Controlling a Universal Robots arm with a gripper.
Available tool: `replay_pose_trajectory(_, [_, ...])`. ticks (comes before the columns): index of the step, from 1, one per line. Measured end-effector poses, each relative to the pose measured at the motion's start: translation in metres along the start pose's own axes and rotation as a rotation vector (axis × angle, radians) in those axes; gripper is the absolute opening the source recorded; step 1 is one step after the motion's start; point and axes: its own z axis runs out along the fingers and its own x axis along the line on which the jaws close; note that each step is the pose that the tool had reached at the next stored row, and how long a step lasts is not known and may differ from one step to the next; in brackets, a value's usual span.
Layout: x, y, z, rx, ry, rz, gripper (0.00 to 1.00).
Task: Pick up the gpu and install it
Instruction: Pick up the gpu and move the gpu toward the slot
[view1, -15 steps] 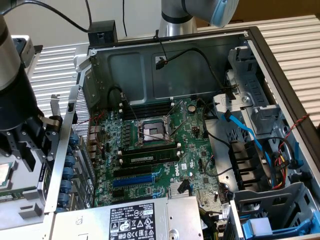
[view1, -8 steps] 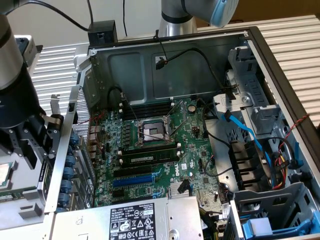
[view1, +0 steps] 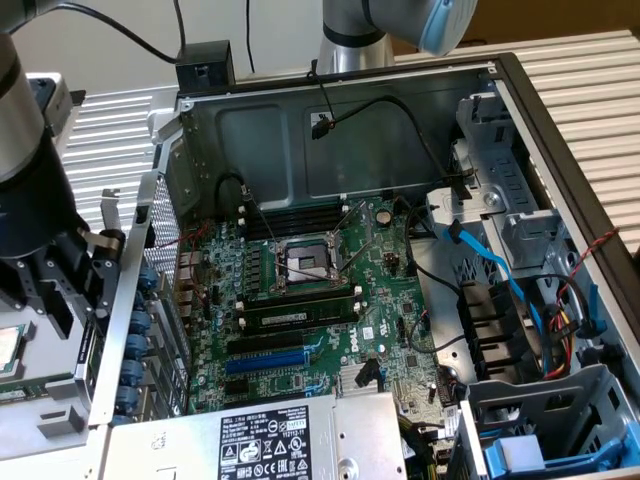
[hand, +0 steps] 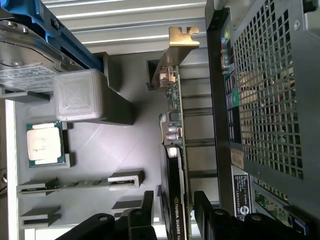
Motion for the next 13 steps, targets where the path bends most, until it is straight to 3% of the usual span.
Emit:
replay_pose_trajectory(5, [0.0036,-0.0004,0.0010,0.0001,-0.0038,0.000,0.45])
replay_pose_trajectory(13, [0.0033,-0.0009,0.0094,-0.0018,-0.0249,0.001,0.45])
